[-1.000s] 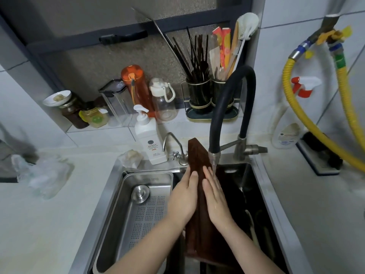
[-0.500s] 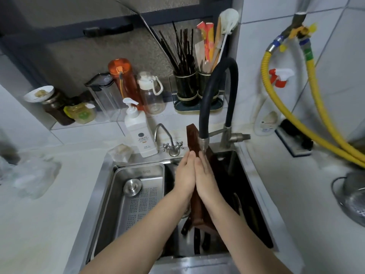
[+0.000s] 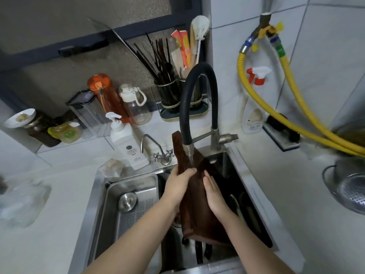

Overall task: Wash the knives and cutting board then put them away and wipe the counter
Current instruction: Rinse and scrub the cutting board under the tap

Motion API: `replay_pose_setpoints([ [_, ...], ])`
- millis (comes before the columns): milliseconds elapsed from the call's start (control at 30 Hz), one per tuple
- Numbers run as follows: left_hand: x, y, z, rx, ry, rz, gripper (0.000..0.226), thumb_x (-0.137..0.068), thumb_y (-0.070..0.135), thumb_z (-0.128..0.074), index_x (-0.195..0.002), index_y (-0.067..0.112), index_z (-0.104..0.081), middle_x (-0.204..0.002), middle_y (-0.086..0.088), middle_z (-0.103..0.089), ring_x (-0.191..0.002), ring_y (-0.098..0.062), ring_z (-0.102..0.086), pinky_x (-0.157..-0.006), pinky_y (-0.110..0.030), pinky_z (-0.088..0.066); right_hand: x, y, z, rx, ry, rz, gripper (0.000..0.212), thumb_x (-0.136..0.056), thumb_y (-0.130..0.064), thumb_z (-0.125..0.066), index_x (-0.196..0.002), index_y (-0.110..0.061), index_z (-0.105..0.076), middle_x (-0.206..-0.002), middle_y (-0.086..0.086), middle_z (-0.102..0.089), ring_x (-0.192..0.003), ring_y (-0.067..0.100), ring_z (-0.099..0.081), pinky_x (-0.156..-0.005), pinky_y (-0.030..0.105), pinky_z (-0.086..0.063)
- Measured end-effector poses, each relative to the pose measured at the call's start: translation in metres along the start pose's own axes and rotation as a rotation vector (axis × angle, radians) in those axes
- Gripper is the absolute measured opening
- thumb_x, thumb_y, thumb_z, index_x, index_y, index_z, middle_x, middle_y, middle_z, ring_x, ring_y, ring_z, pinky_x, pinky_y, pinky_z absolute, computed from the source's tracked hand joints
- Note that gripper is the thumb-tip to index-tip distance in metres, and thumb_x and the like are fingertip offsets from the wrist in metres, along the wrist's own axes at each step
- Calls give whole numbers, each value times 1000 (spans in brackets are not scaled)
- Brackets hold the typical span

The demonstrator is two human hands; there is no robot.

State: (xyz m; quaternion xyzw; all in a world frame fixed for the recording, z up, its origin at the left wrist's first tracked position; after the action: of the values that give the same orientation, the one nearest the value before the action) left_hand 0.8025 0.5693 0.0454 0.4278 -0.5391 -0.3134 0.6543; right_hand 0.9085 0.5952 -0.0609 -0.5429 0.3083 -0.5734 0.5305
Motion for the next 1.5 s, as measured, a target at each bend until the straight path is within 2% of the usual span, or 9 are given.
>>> replay_pose_setpoints([
  [133, -8, -4, 13, -61, 38, 75, 36, -75, 13, -65, -110, 18, -63, -89, -13, -73, -76, -26, -68, -75, -37, -56, -26, -37, -22, 90, -9, 104, 50, -98, -49, -22, -146, -37, -17, -158, -4, -12, -147, 19, -6, -119, 47, -5],
  [333, -13, -11, 32, 10, 44, 115, 30, -86, 7, -62, -115, 14, -59, -92, -14, -73, -76, -26, -70, -67, -33, -56, -65, -56, -35, 265, -77, 268, 57, -95, -49, -18, -149, -31, -16, -156, -13, -7, -145, 7, 0, -119, 40, 0],
  [433, -14, -14, 40, -1, 53, 131, 27, -85, 5, -65, -109, 17, -60, -92, -11, -74, -78, -25, -71, -66, -32, -56, -91, -14, -29, 323, -27, 175, 53, -99, -44, -21, -149, -28, -17, -157, -8, -11, -147, 16, -6, -119, 39, -6],
  [600, -11, -24, 53, -7, 106, 160, 28, -85, 5, -65, -110, 16, -60, -99, -12, -72, -84, -26, -70, -68, -33, -55, -76, 67, -16, 263, 13, -389, 54, -97, -53, -13, -149, -35, -13, -159, -1, -9, -146, 25, -7, -117, 49, -9],
  [867, -14, -39, 71, -67, 141, 189, 27, -83, 4, -66, -108, 13, -61, -97, -10, -73, -88, -27, -71, -76, -36, -55, -113, 15, -52, 471, -97, 74, 55, -98, -51, -17, -149, -34, -7, -160, -6, 0, -147, 17, 4, -117, 50, -2],
  [1067, -3, -46, 81, -12, 95, 221, 29, -83, 1, -63, -110, 11, -61, -97, -11, -75, -89, -28, -71, -78, -37, -55, -92, 126, -6, 373, 44, -516, 59, -97, -54, -11, -150, -29, -12, -160, 3, -8, -147, 24, -4, -118, 48, -5],
  [1367, 20, -36, 106, 19, 231, 166, 34, -65, 3, -74, -98, 4, -66, -86, -18, -74, -71, -28, -72, -66, -34, -53, -88, 43, -80, 361, -118, -45, 62, -95, -58, -18, -150, -32, -10, -159, -8, -2, -147, 18, 3, -116, 51, 1],
  [1433, 26, -31, 115, -15, 253, 151, 33, -62, 3, -75, -95, 4, -67, -84, -18, -74, -69, -27, -72, -61, -31, -53, -98, 66, -76, 338, -119, -124, 58, -96, -57, -18, -149, -36, -12, -159, -6, -6, -147, 19, -2, -116, 52, -5],
  [1500, 31, -28, 123, -21, 293, 144, 22, -72, -1, -70, -93, 3, -68, -82, -19, -74, -68, -27, -71, -61, -31, -52, -97, 109, -67, 304, -72, -386, 61, -95, -58, -16, -149, -31, -13, -159, 2, -10, -146, 26, -8, -115, 55, -10],
])
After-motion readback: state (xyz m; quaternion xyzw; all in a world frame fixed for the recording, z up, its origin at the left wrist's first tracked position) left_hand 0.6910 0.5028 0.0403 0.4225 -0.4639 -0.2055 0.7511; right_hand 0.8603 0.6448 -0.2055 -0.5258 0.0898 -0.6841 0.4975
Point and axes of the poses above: each hand's wrist, its own x-axis away from the middle knuckle, its own z-axis out of the back of the hand, y = z × x, the point moved 4 cm from there along -x, towards the middle knuckle
